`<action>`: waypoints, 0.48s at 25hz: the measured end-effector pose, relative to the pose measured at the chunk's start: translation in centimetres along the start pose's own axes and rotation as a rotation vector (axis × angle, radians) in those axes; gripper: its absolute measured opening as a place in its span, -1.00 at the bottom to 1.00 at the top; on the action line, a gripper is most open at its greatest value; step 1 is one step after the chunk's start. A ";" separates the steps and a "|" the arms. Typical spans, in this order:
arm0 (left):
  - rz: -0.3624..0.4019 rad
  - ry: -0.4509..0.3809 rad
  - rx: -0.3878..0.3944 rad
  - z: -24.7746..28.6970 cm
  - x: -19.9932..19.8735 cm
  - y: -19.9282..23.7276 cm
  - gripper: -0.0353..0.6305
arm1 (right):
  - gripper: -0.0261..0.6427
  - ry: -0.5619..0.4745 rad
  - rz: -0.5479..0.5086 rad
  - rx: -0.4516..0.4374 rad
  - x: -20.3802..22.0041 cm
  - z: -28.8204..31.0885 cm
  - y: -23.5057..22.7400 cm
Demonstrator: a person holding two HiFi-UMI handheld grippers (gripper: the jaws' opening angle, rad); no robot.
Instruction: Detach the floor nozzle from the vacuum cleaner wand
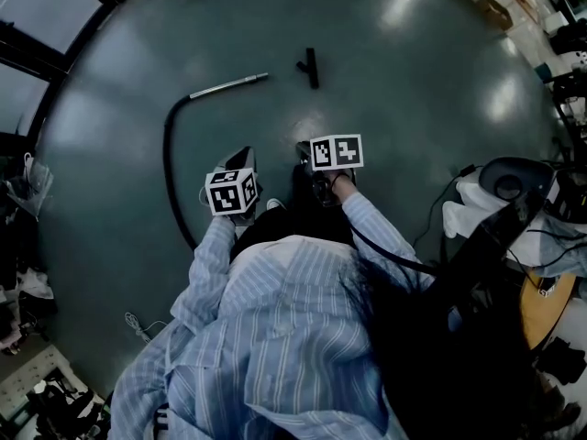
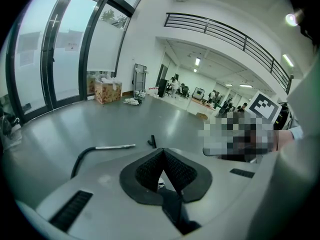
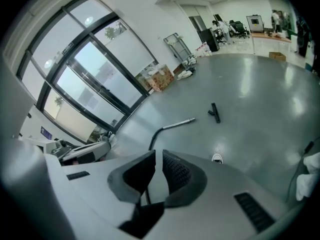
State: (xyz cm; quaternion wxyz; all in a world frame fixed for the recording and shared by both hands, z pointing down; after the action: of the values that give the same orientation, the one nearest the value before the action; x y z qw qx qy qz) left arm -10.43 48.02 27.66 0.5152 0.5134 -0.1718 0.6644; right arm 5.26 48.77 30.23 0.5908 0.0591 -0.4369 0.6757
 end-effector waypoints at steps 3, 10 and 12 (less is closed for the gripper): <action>0.006 0.003 -0.009 -0.4 0.1 0.4 -0.88 | -0.78 0.003 -0.006 -0.009 0.1 0.3 0.4; 0.000 0.009 -0.030 -1.0 0.3 1.8 -0.88 | -0.78 0.010 -0.003 -0.014 0.4 1.1 1.0; 0.001 0.013 -0.028 -0.9 0.4 2.0 -0.88 | -0.78 0.012 -0.003 -0.013 0.4 1.3 1.1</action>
State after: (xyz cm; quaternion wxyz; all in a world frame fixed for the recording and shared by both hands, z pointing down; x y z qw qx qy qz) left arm -12.62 48.07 28.21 0.5230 0.5016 -0.1782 0.6657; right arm 3.59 48.31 30.72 0.5948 0.0518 -0.4376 0.6723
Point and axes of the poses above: the fingertips, and each gripper's own axes: z forward along the fingers, y to its left, x out of its underside, the point moved 3 cm from there along -z, backward along the fingers, and after that the axes turned 15 degrees about -y, right-handed, at the moved point
